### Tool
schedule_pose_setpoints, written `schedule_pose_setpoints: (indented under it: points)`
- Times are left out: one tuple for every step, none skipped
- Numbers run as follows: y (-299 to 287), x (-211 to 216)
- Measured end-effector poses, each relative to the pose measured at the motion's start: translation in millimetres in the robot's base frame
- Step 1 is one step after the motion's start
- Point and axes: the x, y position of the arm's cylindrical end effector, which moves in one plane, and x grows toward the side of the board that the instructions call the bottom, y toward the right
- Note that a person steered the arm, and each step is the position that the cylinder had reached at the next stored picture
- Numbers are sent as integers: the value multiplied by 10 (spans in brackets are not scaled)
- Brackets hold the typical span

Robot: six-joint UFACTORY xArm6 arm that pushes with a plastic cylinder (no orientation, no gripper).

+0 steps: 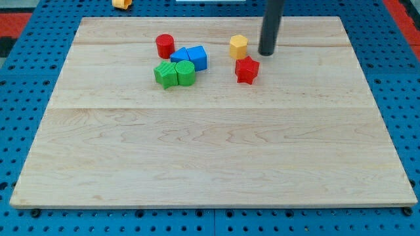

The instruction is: Slightly push the red circle to the top left of the green star

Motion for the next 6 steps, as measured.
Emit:
schedule_pose_setpoints:
  points:
    - [-544, -328]
    - [-1162, -722]
    - [-1225, -879]
    - [-1300, -616]
    - [-2072, -431]
    - [-2249, -645]
